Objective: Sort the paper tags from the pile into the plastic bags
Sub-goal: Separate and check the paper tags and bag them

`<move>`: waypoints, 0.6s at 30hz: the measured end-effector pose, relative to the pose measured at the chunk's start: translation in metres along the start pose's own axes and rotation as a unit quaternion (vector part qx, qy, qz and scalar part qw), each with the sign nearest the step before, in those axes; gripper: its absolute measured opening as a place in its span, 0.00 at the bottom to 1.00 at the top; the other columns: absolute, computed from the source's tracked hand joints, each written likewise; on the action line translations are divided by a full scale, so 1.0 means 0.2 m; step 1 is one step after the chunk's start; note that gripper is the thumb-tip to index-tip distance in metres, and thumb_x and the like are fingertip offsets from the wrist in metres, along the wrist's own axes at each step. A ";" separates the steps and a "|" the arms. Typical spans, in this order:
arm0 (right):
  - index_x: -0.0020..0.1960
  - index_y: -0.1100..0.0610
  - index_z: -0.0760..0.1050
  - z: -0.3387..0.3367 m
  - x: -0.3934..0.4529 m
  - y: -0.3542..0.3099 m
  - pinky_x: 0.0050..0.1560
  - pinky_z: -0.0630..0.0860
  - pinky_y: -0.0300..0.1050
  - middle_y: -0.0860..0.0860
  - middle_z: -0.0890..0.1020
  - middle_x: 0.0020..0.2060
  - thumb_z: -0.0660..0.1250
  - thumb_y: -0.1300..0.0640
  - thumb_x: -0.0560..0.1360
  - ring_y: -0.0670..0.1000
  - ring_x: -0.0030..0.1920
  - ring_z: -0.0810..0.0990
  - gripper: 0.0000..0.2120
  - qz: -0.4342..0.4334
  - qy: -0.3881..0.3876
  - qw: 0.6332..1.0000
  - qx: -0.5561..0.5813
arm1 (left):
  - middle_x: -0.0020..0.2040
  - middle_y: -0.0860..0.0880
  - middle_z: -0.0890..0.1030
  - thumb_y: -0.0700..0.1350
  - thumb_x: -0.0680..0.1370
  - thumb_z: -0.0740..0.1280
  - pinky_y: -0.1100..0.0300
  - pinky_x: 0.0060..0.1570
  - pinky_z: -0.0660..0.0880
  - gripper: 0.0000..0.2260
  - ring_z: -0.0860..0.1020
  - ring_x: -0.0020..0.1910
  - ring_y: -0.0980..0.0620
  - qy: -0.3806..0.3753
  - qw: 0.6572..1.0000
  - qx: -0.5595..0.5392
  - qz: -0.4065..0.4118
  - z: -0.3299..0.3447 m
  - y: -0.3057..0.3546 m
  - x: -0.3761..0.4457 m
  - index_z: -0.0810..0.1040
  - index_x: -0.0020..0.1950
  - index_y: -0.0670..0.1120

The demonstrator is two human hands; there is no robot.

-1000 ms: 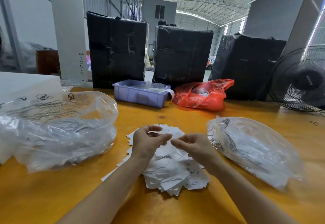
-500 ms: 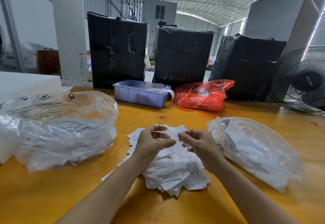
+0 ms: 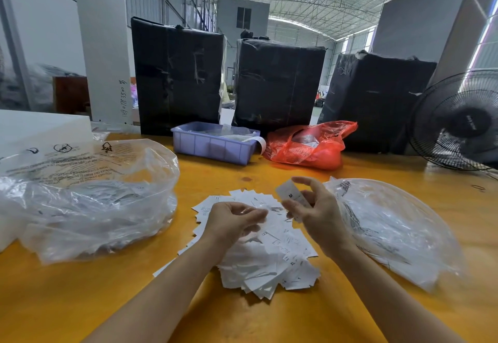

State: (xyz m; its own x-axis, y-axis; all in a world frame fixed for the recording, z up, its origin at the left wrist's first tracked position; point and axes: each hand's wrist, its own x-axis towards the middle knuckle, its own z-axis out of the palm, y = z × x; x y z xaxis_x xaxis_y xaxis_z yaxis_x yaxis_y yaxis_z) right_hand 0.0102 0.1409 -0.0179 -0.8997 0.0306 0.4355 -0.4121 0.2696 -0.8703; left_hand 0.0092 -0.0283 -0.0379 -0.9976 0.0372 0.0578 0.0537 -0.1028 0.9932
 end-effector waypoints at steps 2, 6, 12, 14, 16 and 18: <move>0.59 0.56 0.72 -0.01 0.00 0.00 0.32 0.75 0.35 0.56 0.82 0.40 0.71 0.66 0.72 0.43 0.30 0.79 0.18 0.008 0.002 1.000 0.006 | 0.33 0.46 0.84 0.39 0.70 0.74 0.68 0.26 0.72 0.04 0.78 0.26 0.56 0.008 1.000 -0.029 -0.005 0.00 0.01 0.00 0.82 0.38 0.40; 0.51 0.60 0.77 0.00 0.01 0.01 0.30 0.74 0.35 0.54 0.82 0.38 0.68 0.64 0.75 0.43 0.28 0.78 0.05 -0.003 -0.029 1.000 -0.008 | 0.35 0.45 0.84 0.39 0.71 0.73 0.67 0.29 0.73 0.05 0.75 0.25 0.55 0.013 0.998 -0.062 -0.016 -0.01 0.02 -0.01 0.82 0.39 0.38; 0.48 0.57 0.77 0.01 0.00 0.03 0.36 0.78 0.51 0.54 0.82 0.38 0.69 0.64 0.74 0.55 0.33 0.79 0.05 -0.024 -0.067 0.996 -0.057 | 0.34 0.47 0.84 0.40 0.72 0.71 0.68 0.29 0.73 0.06 0.74 0.30 0.53 -0.004 0.997 -0.077 -0.030 -0.01 0.02 -0.01 0.81 0.41 0.37; 0.47 0.56 0.77 0.01 0.01 0.04 0.35 0.79 0.51 0.54 0.82 0.38 0.70 0.64 0.73 0.57 0.34 0.79 0.05 -0.027 -0.065 0.996 -0.061 | 0.35 0.46 0.84 0.40 0.73 0.71 0.69 0.29 0.74 0.06 0.73 0.35 0.49 -0.009 0.996 -0.080 -0.035 -0.02 0.02 -0.01 0.82 0.41 0.37; 0.47 0.56 0.77 0.01 0.01 0.04 0.35 0.79 0.51 0.55 0.82 0.38 0.70 0.64 0.73 0.60 0.34 0.80 0.05 -0.027 -0.071 0.995 -0.066 | 0.37 0.42 0.83 0.40 0.73 0.71 0.70 0.30 0.75 0.06 0.73 0.37 0.48 -0.013 0.996 -0.077 -0.041 -0.02 0.02 -0.01 0.83 0.39 0.38; 0.47 0.56 0.77 0.02 0.00 0.04 0.35 0.79 0.51 0.56 0.82 0.39 0.70 0.64 0.73 0.60 0.35 0.80 0.05 -0.028 -0.077 0.994 -0.078 | 0.41 0.38 0.80 0.40 0.73 0.71 0.69 0.30 0.75 0.06 0.74 0.38 0.46 -0.019 0.996 -0.076 -0.047 -0.02 0.03 -0.02 0.84 0.37 0.39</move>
State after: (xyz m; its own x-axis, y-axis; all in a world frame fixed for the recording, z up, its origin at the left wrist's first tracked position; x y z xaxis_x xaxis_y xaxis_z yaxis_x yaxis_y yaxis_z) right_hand 0.0054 0.1401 -0.0260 -0.8925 -0.1322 0.4313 -0.4450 0.4137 -0.7942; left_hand 0.0128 -0.0322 -0.0333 -0.9954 0.0916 -0.0284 -0.0502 -0.2454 0.9681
